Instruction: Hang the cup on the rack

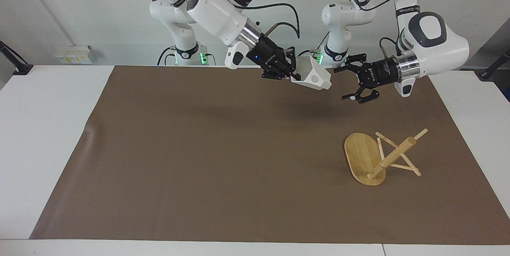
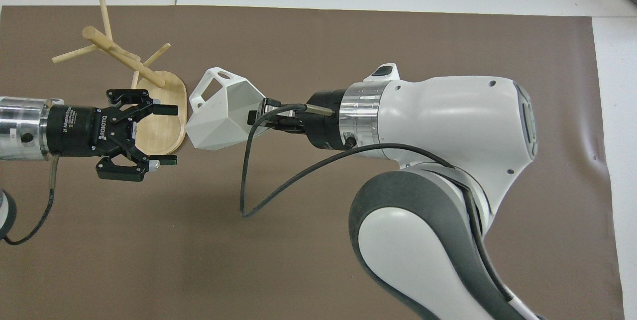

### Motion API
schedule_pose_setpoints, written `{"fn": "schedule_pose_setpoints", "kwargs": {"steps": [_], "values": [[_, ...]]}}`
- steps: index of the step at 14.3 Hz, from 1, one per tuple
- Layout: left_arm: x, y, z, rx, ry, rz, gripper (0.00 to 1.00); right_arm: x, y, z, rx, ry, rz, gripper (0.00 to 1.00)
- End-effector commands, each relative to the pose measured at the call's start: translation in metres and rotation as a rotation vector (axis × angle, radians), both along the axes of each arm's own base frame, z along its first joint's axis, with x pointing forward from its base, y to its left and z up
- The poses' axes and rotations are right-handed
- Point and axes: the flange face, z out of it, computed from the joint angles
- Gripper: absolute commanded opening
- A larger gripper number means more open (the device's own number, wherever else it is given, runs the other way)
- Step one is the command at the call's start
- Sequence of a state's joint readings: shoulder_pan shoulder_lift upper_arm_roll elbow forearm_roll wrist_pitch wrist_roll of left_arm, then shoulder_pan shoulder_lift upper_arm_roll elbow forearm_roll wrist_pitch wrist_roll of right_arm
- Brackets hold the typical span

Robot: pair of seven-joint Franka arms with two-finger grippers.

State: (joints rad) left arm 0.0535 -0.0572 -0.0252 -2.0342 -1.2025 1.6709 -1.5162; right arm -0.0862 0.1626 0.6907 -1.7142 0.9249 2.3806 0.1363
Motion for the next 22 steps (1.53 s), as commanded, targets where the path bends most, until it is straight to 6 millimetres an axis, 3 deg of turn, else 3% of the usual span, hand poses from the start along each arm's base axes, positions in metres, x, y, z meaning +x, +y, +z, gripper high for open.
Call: {"fn": "schedule_pose_setpoints", "kwargs": {"steps": [1, 9, 11, 17, 22], "values": [[0.003, 0.002, 0.003, -0.012, 0.020, -0.008, 1.00, 0.000, -0.002, -0.007, 0.019, -0.018, -0.008, 0.00], [0.003, 0.002, 0.003, -0.012, 0.022, -0.011, 1.00, 0.001, -0.005, -0.016, 0.000, -0.110, 0.060, 0.00], [0.002, 0.002, 0.002, 0.007, 0.020, -0.020, 1.00, 0.000, -0.009, -0.025, -0.029, -0.189, 0.115, 0.00], [0.003, 0.003, 0.000, 0.010, 0.023, -0.020, 1.00, 0.001, -0.009, -0.018, -0.099, -0.518, 0.316, 0.00], [0.005, 0.006, -0.007, 0.000, 0.032, -0.002, 1.00, 0.001, -0.009, -0.017, -0.160, -0.693, 0.445, 0.00]]}}
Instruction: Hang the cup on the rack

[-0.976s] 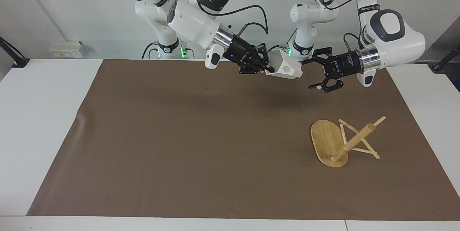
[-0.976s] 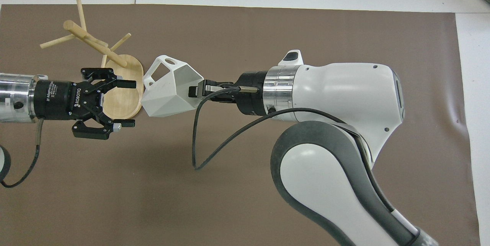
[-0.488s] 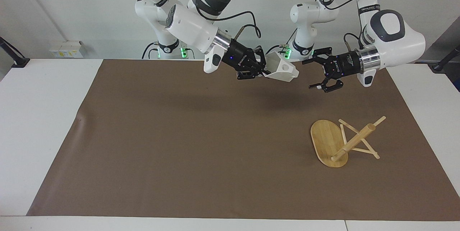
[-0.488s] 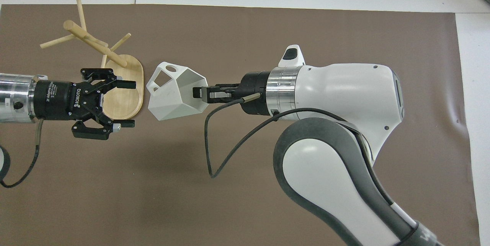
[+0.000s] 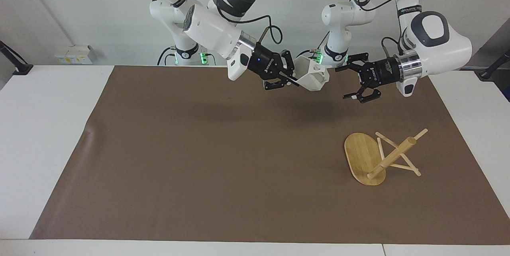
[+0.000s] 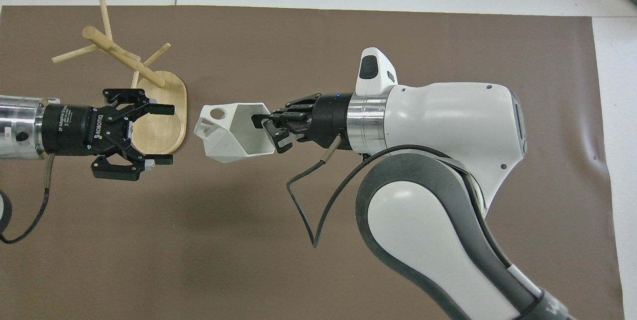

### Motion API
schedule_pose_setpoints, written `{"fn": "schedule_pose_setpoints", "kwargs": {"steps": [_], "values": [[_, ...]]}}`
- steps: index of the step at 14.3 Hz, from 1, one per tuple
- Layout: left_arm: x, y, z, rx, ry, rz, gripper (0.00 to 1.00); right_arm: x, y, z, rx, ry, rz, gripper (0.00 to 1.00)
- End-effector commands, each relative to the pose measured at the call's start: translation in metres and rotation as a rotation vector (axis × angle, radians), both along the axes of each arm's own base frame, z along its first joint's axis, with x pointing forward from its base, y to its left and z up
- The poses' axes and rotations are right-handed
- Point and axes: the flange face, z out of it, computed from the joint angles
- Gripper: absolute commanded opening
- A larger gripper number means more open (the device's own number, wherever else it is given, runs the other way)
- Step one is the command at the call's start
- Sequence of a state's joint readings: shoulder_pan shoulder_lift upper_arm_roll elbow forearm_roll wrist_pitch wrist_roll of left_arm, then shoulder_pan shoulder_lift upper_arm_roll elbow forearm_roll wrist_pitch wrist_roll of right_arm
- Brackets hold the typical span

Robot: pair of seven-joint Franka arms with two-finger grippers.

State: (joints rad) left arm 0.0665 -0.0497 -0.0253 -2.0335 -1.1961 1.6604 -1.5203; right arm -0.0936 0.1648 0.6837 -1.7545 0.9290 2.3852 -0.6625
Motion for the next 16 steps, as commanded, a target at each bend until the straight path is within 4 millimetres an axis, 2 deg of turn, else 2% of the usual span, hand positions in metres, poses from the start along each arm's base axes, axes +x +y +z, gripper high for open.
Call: {"fn": "schedule_pose_setpoints", "kwargs": {"steps": [1, 4, 7, 13, 14, 16], "values": [[0.004, -0.004, -0.008, -0.004, 0.002, -0.021, 1.00, -0.003, 0.000, 0.007, -0.031, -0.094, 0.038, 0.00], [-0.003, -0.019, -0.007, -0.025, -0.146, -0.123, 1.00, -0.006, 0.004, 0.006, -0.080, -0.149, 0.093, 0.00], [-0.021, -0.022, -0.021, -0.066, -0.316, -0.198, 1.00, -0.008, 0.007, 0.006, -0.083, -0.159, 0.104, 0.00], [-0.050, -0.020, -0.043, -0.152, -0.314, -0.068, 1.00, -0.007, 0.008, 0.009, -0.082, -0.174, 0.113, 0.00], [-0.050, -0.020, -0.043, -0.157, -0.324, -0.055, 1.00, -0.007, 0.008, 0.010, -0.079, -0.176, 0.115, 0.00], [-0.047, -0.031, -0.041, -0.170, -0.338, -0.021, 1.00, -0.007, 0.009, 0.011, -0.077, -0.177, 0.116, 0.00]]}}
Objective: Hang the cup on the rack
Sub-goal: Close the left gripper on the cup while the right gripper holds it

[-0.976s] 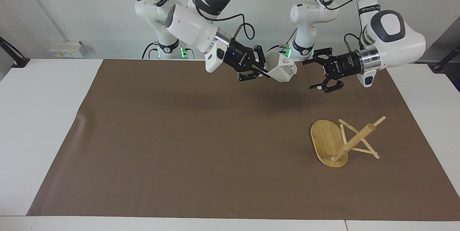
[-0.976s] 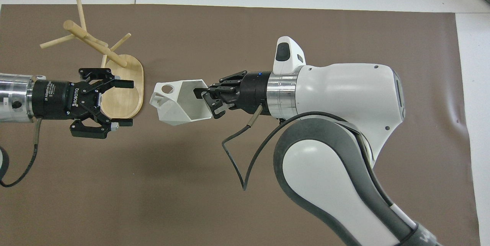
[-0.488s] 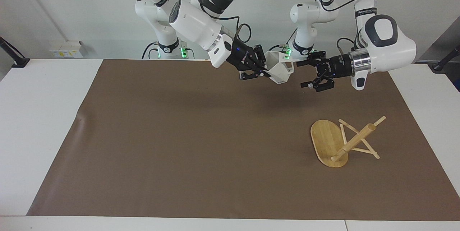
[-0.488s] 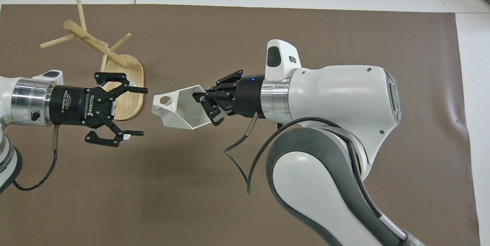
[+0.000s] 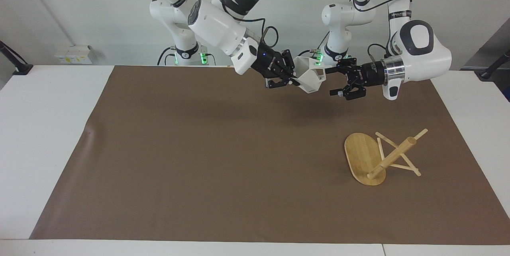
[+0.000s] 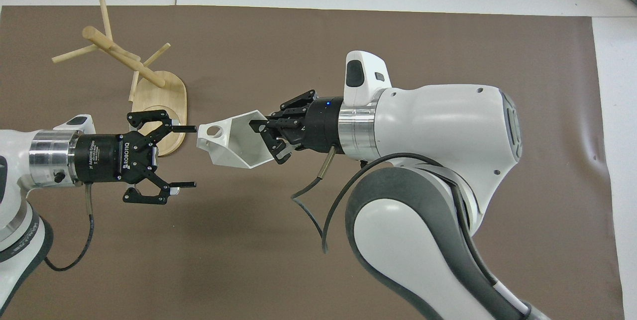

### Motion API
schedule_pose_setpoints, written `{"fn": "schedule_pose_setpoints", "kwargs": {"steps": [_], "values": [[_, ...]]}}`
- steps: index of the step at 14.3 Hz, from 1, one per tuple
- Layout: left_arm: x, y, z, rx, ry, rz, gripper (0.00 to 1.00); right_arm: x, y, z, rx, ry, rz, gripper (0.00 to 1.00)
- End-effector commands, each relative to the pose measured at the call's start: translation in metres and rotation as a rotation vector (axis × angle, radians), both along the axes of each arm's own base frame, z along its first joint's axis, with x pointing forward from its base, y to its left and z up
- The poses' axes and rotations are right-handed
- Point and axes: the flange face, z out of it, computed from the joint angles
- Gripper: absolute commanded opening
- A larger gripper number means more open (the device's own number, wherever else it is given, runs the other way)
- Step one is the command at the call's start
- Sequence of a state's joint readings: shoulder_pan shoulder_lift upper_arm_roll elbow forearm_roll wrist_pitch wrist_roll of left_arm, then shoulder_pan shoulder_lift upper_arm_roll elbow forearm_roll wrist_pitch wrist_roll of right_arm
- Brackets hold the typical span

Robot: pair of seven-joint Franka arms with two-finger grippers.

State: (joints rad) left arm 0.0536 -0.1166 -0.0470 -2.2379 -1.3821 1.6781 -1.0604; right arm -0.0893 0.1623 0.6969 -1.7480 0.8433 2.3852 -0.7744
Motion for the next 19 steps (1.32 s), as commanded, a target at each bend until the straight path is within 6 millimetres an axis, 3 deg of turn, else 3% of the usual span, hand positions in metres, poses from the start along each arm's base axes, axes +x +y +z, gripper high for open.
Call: {"fn": "schedule_pose_setpoints", "kwargs": {"steps": [1, 2, 11, 19], "values": [[-0.008, -0.020, 0.001, -0.008, -0.031, 0.047, 1.00, -0.001, 0.001, 0.006, 0.002, -0.028, 0.008, 0.00], [-0.009, -0.031, 0.001, 0.004, -0.039, 0.044, 1.00, -0.002, 0.002, 0.006, 0.002, -0.027, 0.010, 0.00], [-0.008, -0.038, 0.006, -0.043, -0.030, 0.038, 1.00, -0.009, 0.015, 0.014, 0.061, 0.014, -0.009, 0.00], [-0.015, -0.033, 0.023, -0.081, -0.012, 0.006, 1.00, -0.009, 0.015, 0.013, 0.061, 0.028, -0.014, 0.00]]}}
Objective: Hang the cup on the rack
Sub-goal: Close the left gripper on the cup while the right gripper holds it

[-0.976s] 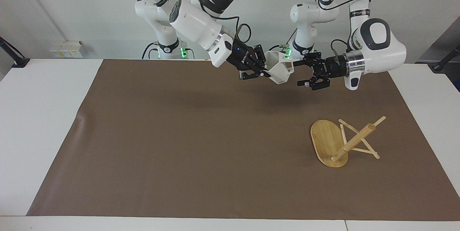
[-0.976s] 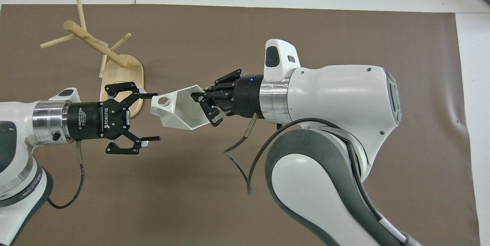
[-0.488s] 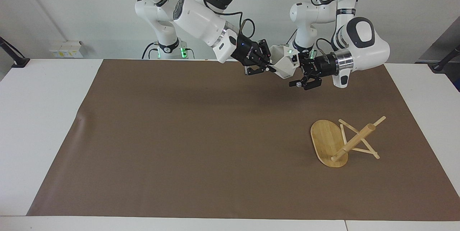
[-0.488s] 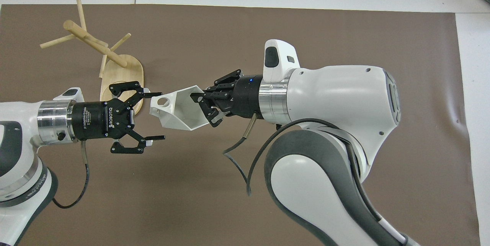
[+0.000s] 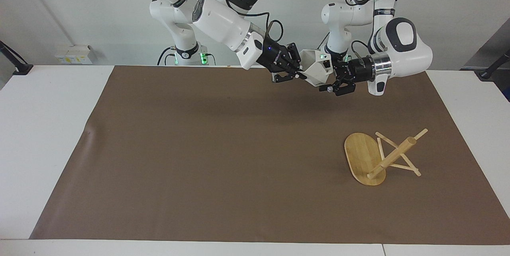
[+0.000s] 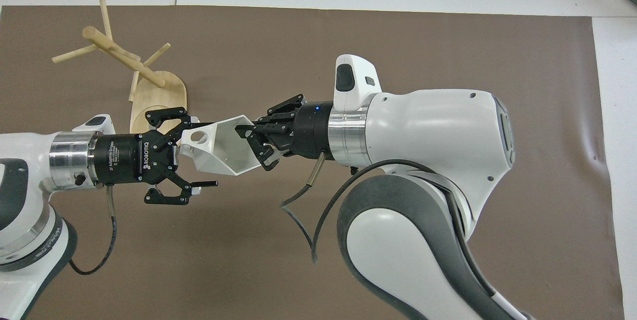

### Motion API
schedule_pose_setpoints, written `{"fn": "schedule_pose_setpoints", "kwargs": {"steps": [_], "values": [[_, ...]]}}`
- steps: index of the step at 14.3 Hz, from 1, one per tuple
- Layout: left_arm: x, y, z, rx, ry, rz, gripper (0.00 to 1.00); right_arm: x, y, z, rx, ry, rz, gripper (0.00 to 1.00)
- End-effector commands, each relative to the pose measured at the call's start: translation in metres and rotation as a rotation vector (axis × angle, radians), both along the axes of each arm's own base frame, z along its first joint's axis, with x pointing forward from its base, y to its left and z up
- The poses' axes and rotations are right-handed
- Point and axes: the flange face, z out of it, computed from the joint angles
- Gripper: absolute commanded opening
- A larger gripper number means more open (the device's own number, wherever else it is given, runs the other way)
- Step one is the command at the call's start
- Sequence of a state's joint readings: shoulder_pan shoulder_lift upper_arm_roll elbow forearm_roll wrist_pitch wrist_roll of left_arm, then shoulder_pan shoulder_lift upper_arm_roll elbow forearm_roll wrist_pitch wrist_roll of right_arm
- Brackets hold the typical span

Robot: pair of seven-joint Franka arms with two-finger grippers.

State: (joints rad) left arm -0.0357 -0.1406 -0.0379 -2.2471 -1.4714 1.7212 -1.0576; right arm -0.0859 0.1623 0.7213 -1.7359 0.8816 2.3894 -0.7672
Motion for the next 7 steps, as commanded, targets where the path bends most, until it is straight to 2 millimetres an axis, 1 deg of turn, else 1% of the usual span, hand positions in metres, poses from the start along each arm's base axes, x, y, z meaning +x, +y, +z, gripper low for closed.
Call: {"fn": "schedule_pose_setpoints", "kwargs": {"steps": [1, 2, 3, 4, 5, 6, 7], "values": [[-0.0101, 0.0028, 0.0113, -0.026, 0.012, 0.003, 1.00, -0.0007, 0.0013, 0.0050, 0.021, 0.012, -0.022, 0.00], [-0.0101, 0.0033, 0.0126, -0.024, 0.013, 0.007, 1.00, -0.0007, 0.0013, 0.0050, 0.021, 0.012, -0.022, 0.00], [-0.0100, 0.0037, 0.0116, -0.021, 0.019, 0.012, 0.78, -0.0007, 0.0013, 0.0050, 0.021, 0.012, -0.022, 0.00], [-0.0110, 0.0033, 0.0105, -0.016, 0.019, 0.009, 0.53, -0.0008, 0.0014, 0.0049, 0.021, 0.017, -0.023, 0.00], [-0.0110, 0.0037, 0.0095, -0.012, 0.017, 0.012, 0.41, -0.0008, 0.0014, 0.0049, 0.022, 0.022, -0.026, 0.00], [-0.0106, 0.0032, 0.0090, -0.006, 0.014, 0.016, 0.38, -0.0007, 0.0013, 0.0050, 0.022, 0.023, -0.029, 0.00], [-0.0101, 0.0032, 0.0087, -0.003, 0.013, 0.021, 0.32, -0.0008, 0.0014, 0.0049, 0.022, 0.024, -0.028, 0.00]]}}
